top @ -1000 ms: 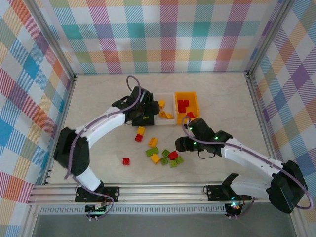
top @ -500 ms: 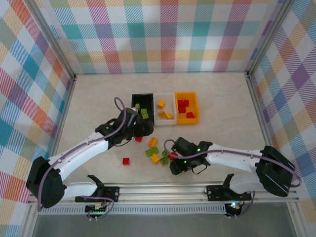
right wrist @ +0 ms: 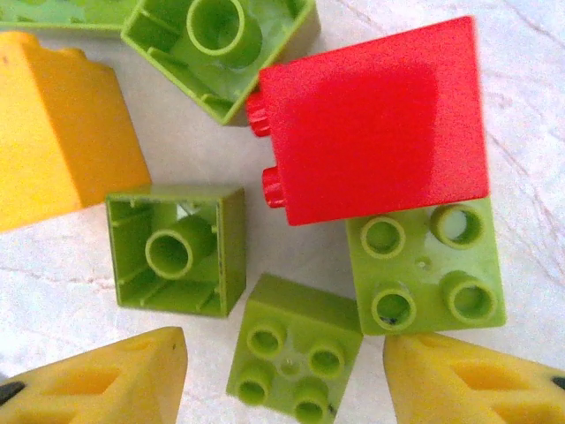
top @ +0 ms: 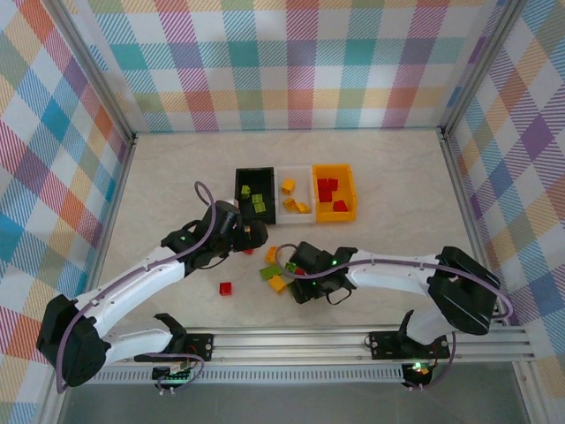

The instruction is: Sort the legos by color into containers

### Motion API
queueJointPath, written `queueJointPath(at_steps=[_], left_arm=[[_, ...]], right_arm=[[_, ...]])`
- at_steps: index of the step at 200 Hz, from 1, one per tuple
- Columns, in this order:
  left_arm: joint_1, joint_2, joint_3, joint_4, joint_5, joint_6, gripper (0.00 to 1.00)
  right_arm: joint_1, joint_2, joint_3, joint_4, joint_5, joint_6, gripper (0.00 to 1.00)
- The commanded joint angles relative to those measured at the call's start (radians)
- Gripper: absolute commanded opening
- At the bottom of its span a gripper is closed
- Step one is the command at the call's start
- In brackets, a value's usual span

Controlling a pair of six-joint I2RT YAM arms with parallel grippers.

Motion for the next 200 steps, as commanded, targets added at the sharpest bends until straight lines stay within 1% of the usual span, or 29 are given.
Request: queueJointPath(at_steps=[1,19,29,63,89,103,122,135,157,177,200], left_arm=[[0.009,-0.018,-0.020,-0.021,-0.017,-0.006,1.00],[0.011,-0.021,-0.024,-0.020,-0.021,-0.006,1.00],[0.013,-0.023,-0.027,-0.023,-0.026,-0.006,1.00],[0.017,-0.030,-0.031,-0.025,-0.024,-0.004,1.00],[0.019,-0.045,-0.034,-0.042,-0.033,-0.002,1.00],[0.020,-0.058,-0.034,-0.058,-0.044,-0.002,1.00],[0.024,-0.080,-0.045,-0.080,-0.051,-0.002,1.00],[0.027,-0.101,-0.062,-0.096,-0.057,-0.008,1.00],[0.033,-0.153,-0.105,-0.119,-0.063,-0.031,1.00],[0.034,-0.210,-0.145,-0.133,-0.062,-0.049,1.00],[0.036,-0.253,-0.169,-0.151,-0.059,-0.060,1.00]], right_arm=[[0.014,0.037,0.025,-0.039,0.032,0.000,0.59],[0.028,0.054,0.023,-0.047,0.036,0.002,0.58],[0.038,0.066,0.026,-0.051,0.046,0.003,0.56],[0.045,0.069,0.023,-0.044,0.054,0.016,0.41],[0.045,0.019,0.015,-0.061,0.057,0.012,0.32],[0.045,-0.033,0.015,-0.075,0.049,-0.001,0.29],[0.040,-0.105,0.045,-0.092,0.034,-0.045,0.27],[0.018,-0.116,0.101,-0.101,0.017,-0.084,0.26],[-0.078,-0.067,0.215,-0.060,-0.040,-0.153,0.25],[-0.148,0.048,0.378,-0.026,-0.075,-0.214,0.24],[-0.210,0.232,0.597,-0.015,-0.102,-0.253,0.24]])
